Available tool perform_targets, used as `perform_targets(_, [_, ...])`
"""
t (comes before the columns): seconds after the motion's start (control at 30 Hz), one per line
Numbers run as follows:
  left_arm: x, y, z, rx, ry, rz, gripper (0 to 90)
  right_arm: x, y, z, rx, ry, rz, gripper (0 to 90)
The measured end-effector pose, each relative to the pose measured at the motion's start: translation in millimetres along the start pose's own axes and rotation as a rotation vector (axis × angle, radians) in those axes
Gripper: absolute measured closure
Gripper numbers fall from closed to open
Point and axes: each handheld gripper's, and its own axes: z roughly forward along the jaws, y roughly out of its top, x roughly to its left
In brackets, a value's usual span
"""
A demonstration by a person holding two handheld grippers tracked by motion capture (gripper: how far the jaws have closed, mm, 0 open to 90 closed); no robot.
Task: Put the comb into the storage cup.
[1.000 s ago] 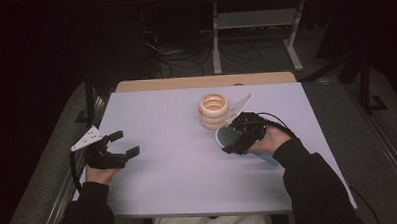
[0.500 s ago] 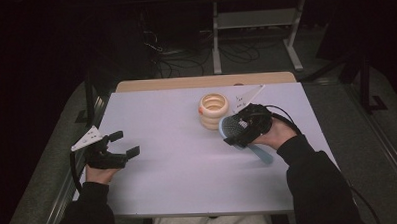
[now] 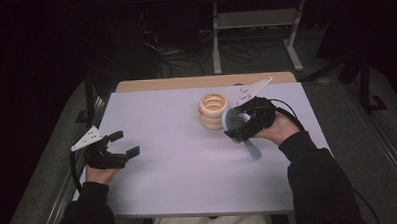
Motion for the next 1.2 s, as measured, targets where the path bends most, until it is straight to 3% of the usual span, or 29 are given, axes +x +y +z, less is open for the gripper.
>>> perform_targets(0.37, [0.0,0.0,0.0,-0.001,0.0,-0.002,0.0,-2.7,8.5,-11.4,-0.058,-0.015,0.002,19.2])
perform_targets(1.2, [0.2,0.0,0.2,0.001,-0.002,0.0,0.0,-7.2,30.3,-24.4,-0.092,-0.037,-0.012,19.4])
